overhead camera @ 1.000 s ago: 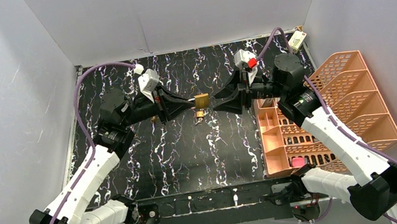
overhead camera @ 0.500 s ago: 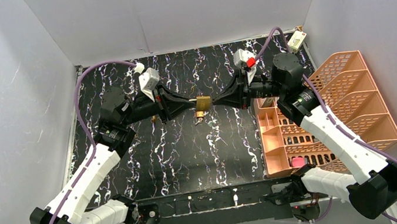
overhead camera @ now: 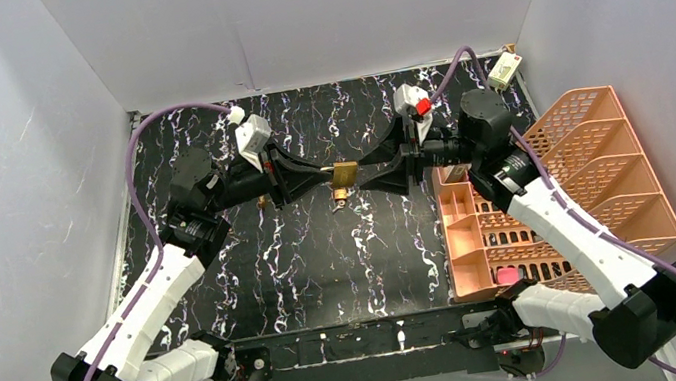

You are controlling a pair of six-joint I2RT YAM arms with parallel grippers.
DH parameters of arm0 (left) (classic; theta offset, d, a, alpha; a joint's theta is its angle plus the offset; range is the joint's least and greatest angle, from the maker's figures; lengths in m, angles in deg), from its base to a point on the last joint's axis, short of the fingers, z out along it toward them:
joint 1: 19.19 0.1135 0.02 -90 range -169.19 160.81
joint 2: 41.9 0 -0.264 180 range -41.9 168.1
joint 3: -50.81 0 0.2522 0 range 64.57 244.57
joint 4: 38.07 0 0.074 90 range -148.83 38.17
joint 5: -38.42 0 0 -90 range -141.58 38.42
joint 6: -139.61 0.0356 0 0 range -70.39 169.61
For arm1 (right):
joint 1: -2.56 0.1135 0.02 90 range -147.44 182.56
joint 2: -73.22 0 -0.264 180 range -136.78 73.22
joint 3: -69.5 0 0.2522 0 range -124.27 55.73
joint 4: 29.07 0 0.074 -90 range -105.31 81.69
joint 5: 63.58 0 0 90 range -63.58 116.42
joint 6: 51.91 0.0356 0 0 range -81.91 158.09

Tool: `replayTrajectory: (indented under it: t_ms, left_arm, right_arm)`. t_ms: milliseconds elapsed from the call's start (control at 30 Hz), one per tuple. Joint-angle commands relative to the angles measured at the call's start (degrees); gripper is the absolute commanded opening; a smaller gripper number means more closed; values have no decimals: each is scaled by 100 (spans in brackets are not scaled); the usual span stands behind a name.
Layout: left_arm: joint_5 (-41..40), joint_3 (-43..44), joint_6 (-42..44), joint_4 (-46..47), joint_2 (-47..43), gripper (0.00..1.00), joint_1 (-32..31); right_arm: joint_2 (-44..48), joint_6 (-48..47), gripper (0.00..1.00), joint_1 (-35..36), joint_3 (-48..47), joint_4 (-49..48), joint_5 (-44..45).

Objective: Lock with the key
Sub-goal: Lock the lock.

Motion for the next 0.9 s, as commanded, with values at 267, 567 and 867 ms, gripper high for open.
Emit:
replayTrajectory:
  t_ms: [267,567,867]
  left_arm:
    - [-54,213,49,453,-218,0,12]
    - [-80,175,165,315,-314,0,16]
    - [-265,155,258,126,-496,0,68]
  right_arm:
    - [-106,33,50,18,-21,-327,-250]
    - [-121,47,12,21,-34,-346,-293]
    - [51,-59,0,11,64,-319,-137]
